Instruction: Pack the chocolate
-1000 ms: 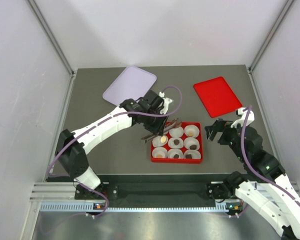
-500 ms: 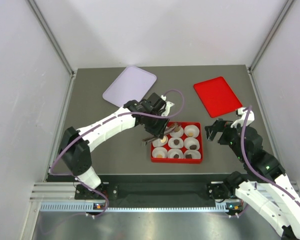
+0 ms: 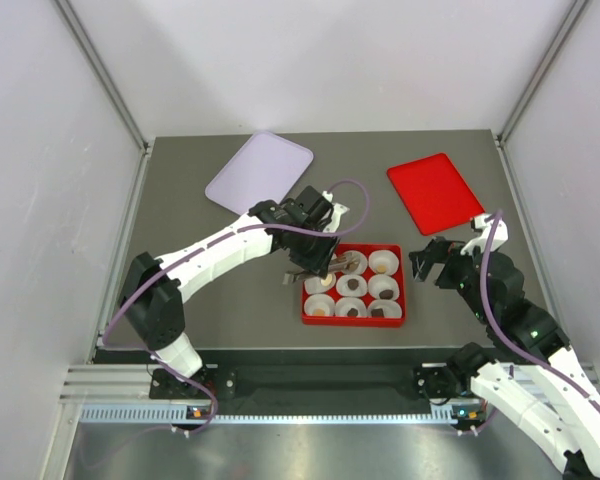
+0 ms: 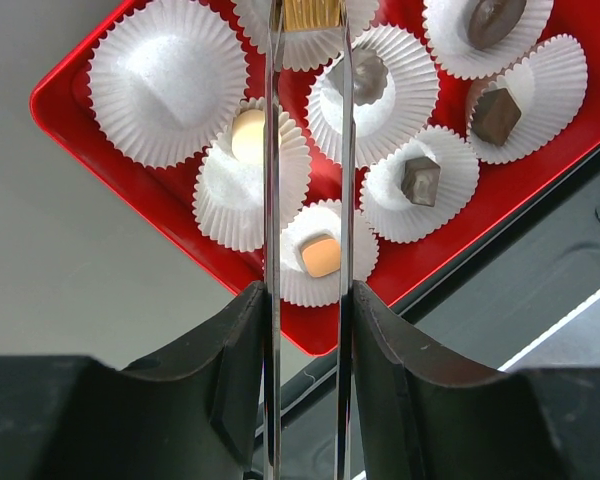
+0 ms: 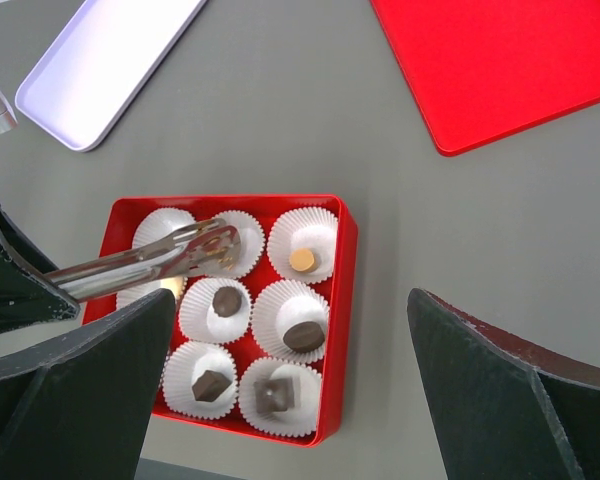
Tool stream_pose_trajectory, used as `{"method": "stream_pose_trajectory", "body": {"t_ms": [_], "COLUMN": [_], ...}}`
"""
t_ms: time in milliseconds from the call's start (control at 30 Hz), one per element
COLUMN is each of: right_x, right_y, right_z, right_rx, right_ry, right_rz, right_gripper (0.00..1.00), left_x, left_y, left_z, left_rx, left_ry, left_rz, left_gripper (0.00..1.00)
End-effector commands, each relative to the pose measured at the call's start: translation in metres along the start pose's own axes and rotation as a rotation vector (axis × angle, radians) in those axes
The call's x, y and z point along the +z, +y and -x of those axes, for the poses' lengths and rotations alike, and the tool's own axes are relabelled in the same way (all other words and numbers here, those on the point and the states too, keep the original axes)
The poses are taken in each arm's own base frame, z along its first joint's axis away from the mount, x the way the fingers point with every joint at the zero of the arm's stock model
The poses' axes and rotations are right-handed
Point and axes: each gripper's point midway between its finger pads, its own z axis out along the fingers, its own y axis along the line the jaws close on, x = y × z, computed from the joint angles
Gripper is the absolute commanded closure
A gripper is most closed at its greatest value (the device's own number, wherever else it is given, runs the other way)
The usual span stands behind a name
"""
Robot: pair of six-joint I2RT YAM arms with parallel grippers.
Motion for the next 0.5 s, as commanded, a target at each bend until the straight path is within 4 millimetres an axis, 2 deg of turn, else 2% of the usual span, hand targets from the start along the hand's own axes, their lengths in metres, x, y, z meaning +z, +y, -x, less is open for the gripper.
{"method": "stream_pose_trajectory", "body": {"t_ms": [0,467], "right_x": [-0.0039,-0.0050], "right_y": [0.0039,0.0034], "right_z": [0.0197,0.0177], "right_rx": [0.016,0.022], "right_ry": [-0.060,-0.059], "right_rz": [0.010,0.013], "right_gripper": [0.00,0.00], "left_x": [-0.0087,-0.0130], "left_y": [-0.0067,-0.0057], "left_z": [0.0188,0.0249], "left_rx": [0.028,0.023], "left_ry": [-0.067,-0.089], "left_rz": [-0.015,0.000], "left_gripper": [0.58,0.55]}}
